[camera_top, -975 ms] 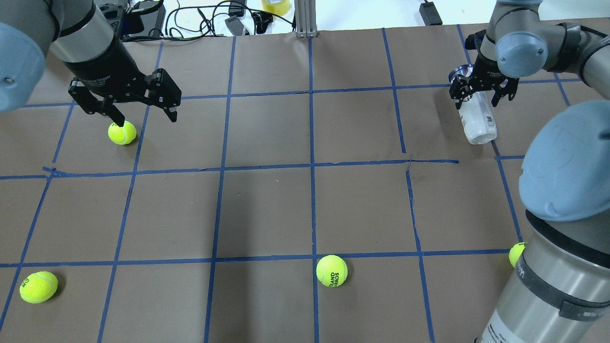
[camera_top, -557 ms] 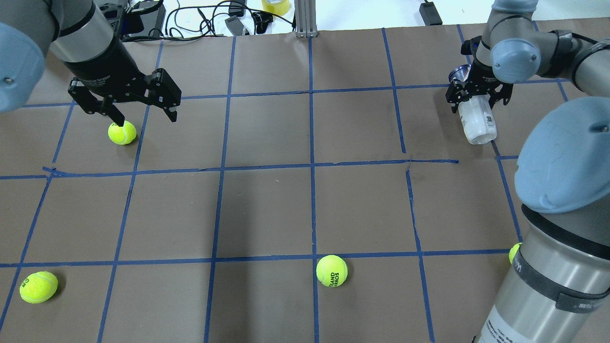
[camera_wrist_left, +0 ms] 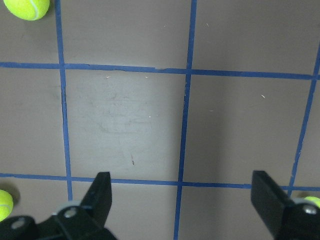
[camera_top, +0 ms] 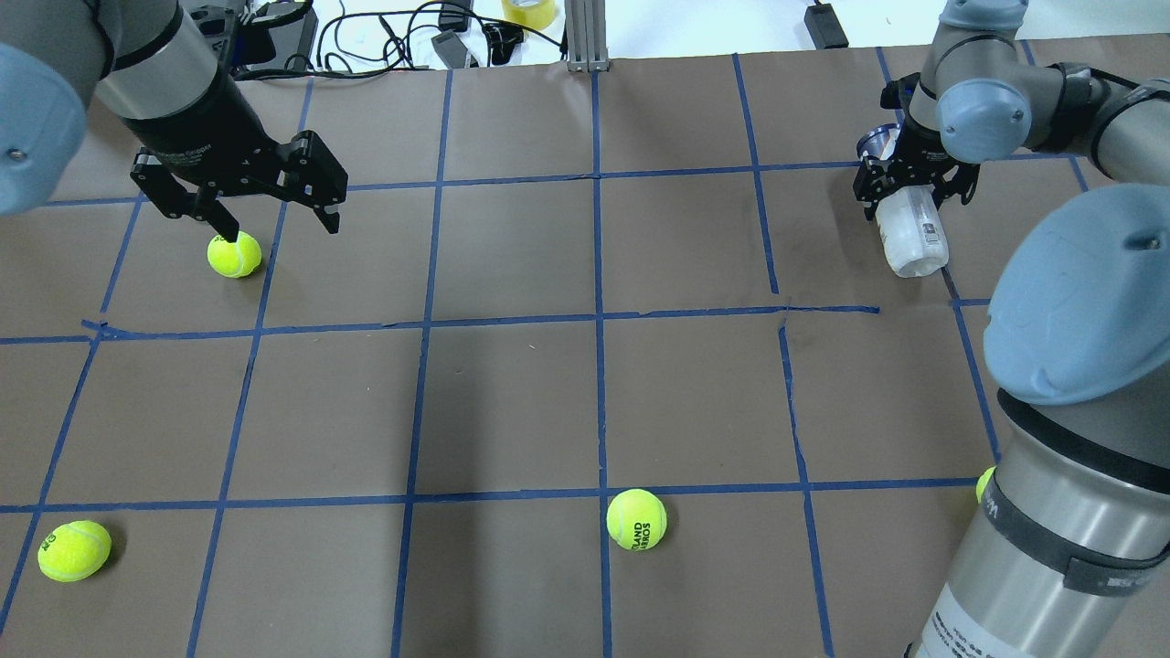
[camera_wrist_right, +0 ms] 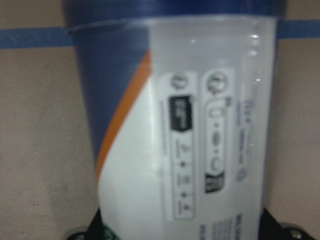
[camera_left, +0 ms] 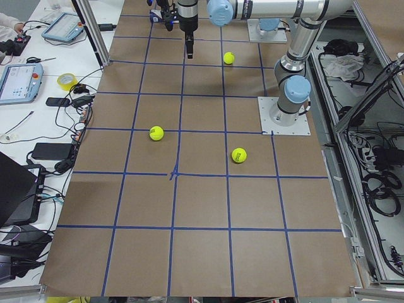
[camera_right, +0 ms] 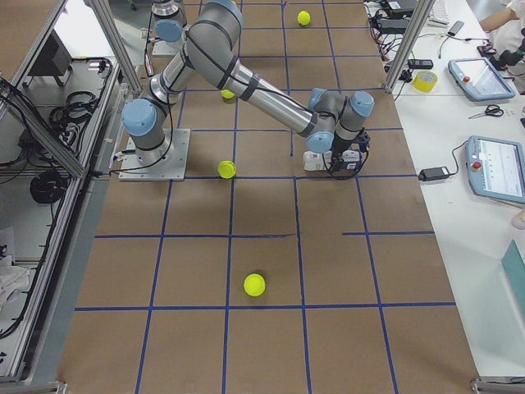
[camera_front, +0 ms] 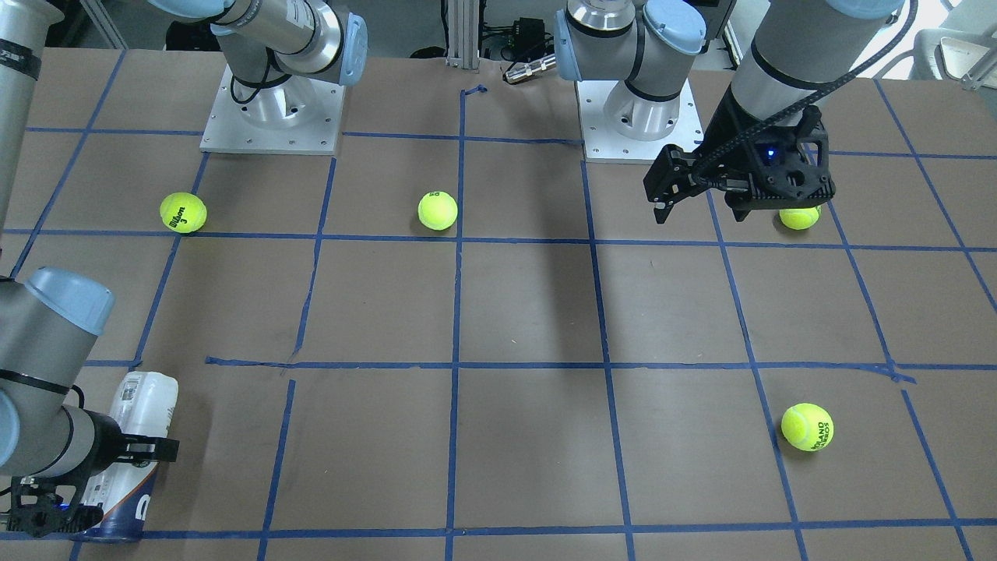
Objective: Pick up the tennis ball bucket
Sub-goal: 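Carry the tube with the right gripper toward the table center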
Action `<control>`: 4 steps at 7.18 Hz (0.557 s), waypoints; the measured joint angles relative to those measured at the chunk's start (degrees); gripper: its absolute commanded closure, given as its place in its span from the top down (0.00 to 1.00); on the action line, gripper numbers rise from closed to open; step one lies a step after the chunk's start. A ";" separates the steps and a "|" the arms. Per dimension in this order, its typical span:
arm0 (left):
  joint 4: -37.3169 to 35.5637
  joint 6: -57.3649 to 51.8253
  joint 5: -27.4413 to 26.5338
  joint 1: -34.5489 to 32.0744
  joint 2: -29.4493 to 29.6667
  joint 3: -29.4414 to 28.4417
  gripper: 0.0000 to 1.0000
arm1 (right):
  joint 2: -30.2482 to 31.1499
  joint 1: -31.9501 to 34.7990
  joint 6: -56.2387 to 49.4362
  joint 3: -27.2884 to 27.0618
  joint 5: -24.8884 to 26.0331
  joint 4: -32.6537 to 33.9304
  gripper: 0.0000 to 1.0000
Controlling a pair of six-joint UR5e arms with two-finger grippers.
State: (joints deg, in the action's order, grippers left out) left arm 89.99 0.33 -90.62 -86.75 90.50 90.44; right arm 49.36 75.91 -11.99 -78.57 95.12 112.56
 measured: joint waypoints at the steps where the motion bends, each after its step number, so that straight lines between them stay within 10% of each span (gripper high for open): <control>1: 0.00 -0.04 0.00 0.00 -0.03 0.00 1.00 | 0.23 0.11 0.01 0.01 -0.36 0.02 0.67; 4: 0.09 -0.01 0.38 0.00 -0.09 0.02 1.00 | 3.33 2.90 -0.33 0.06 -3.28 -0.67 0.67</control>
State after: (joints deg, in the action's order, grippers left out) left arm 90.08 0.32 -90.24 -86.75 90.41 90.46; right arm 52.69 78.81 -12.32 -78.51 91.84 111.89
